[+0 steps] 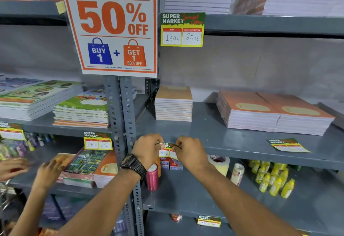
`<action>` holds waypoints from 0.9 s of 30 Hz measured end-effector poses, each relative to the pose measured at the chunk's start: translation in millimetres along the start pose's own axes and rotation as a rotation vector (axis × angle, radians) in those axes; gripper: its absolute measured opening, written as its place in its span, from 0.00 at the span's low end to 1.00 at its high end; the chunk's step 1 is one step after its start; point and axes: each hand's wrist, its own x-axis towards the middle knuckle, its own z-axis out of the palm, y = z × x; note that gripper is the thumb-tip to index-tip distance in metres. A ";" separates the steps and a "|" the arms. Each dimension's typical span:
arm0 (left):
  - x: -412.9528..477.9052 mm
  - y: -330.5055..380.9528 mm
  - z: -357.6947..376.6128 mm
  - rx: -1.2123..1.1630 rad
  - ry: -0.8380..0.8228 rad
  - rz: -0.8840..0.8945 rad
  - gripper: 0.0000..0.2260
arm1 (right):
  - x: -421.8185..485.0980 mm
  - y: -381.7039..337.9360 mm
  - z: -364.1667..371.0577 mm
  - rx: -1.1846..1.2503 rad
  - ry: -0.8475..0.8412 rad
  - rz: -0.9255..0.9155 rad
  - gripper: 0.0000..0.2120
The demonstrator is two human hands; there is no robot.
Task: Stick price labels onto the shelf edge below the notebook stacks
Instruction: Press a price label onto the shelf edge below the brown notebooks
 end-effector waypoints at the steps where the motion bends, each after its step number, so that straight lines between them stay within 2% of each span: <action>1: 0.4 0.2 0.7 0.016 0.004 0.006 0.03 | 0.4 -1.0 -0.9 -0.019 0.011 0.002 0.06; 8: 3.7 3.6 -3.9 0.161 -0.058 0.064 0.04 | 2.6 -3.7 -9.5 -0.148 0.033 -0.089 0.06; 12: 4.5 1.2 -7.2 0.192 -0.061 0.095 0.09 | 0.5 -6.0 -3.9 -0.165 0.051 -0.146 0.08; 17: 7.7 -1.3 -6.6 0.306 -0.111 0.152 0.12 | 4.2 -11.9 -2.3 -0.224 0.052 -0.145 0.17; 27: 14.0 -3.7 -8.7 0.374 -0.086 0.198 0.11 | 6.2 6.9 -14.5 -0.182 0.011 -0.162 0.09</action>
